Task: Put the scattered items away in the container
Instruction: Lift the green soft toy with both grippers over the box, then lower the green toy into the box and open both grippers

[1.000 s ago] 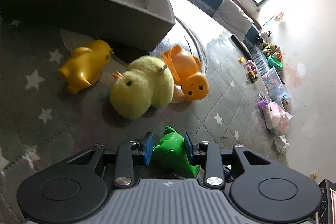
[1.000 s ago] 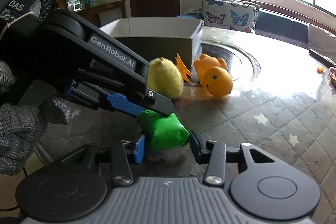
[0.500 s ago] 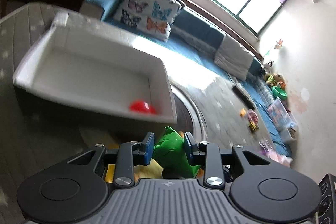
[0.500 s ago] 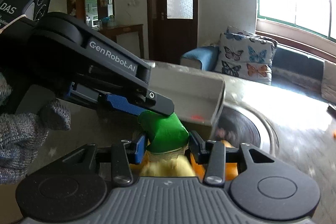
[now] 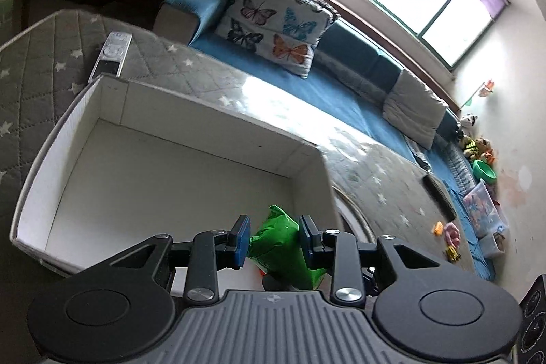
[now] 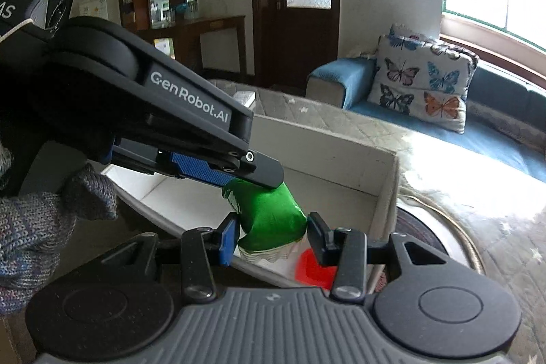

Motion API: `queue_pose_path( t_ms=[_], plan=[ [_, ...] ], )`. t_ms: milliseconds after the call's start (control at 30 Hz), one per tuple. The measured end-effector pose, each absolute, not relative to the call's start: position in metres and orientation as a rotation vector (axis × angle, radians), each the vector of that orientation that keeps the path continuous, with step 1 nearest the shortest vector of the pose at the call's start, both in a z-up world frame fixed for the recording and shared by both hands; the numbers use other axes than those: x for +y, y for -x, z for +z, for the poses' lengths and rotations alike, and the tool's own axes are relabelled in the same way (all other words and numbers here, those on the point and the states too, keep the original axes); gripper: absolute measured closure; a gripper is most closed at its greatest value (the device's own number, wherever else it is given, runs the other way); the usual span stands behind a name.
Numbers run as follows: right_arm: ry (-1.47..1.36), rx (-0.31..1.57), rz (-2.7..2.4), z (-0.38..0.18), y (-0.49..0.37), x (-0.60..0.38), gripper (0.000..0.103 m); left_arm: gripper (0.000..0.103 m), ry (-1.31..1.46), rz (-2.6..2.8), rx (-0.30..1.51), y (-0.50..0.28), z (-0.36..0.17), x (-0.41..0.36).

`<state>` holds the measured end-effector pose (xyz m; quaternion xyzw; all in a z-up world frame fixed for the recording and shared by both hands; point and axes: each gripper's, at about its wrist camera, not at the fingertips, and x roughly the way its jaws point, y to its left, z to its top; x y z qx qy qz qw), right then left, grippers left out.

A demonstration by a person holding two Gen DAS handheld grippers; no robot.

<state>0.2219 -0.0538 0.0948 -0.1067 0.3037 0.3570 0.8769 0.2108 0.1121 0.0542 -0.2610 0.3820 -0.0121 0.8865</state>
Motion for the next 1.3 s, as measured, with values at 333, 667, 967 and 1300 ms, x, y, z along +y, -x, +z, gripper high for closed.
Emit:
queue_pose_path(
  t_ms=[333,667,967,1300],
  plan=[
    [0.283,0.742,0.765,0.070,-0.246,-0.035,0.060,0.069,0.598,-0.009,0.880,-0.234,0.025,0.127],
    [0.271,0.790,0.766,0.064,-0.252,-0.036,0.056,0.071,0.615,0.009,0.923,-0.244,0.011,0.130],
    [0.248,0.775,0.756,0.066,-0.247,-0.040,0.056,0.071,0.592,0.026,0.911,-0.242,0.013,0.131],
    [0.216,0.690,0.728,0.087,-0.226,-0.058,0.055,0.071,0.489,0.051,0.838,-0.220,0.038,0.115]
  ],
)
